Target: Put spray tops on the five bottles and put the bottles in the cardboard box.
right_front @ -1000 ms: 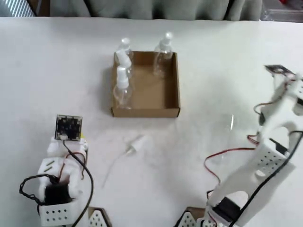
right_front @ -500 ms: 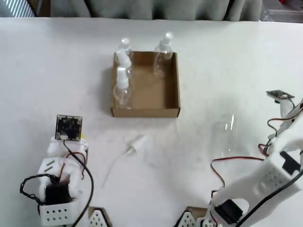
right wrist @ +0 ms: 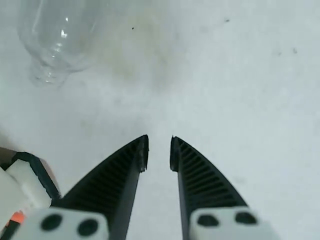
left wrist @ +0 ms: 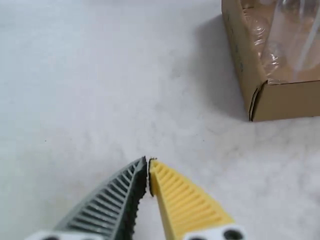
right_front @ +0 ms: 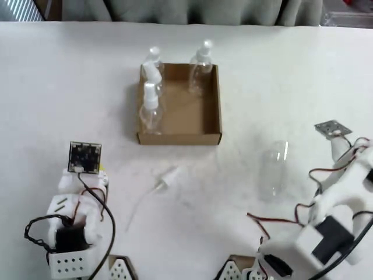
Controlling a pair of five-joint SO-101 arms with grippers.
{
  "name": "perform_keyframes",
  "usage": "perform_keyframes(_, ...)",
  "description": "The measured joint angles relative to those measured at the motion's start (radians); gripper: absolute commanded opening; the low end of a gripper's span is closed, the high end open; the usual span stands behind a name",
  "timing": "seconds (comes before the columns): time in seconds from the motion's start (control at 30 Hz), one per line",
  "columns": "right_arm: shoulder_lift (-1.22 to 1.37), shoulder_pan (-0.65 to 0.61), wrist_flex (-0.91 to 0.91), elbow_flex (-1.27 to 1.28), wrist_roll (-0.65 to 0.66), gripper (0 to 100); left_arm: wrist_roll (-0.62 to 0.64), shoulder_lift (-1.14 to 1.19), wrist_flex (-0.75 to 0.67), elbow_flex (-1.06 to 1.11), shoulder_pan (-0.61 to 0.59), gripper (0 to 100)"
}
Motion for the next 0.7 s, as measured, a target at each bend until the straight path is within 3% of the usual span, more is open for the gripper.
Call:
perform_keyframes(0.13,-0.068,-0.048,-0.029,0.103,-0.003,5.1,0.000,0.000,0.006,0.000,0.000,2)
perform_keyframes(0.33,-0.083,-0.158,-0.155,0.207,-0.164,1.9,0.000,0.000,0.021,0.000,0.000,2)
perform_keyframes(0.7,-0.086,-0.359,-0.224,0.304,-0.275,1.7,0.000,0.000,0.021,0.000,0.000,2)
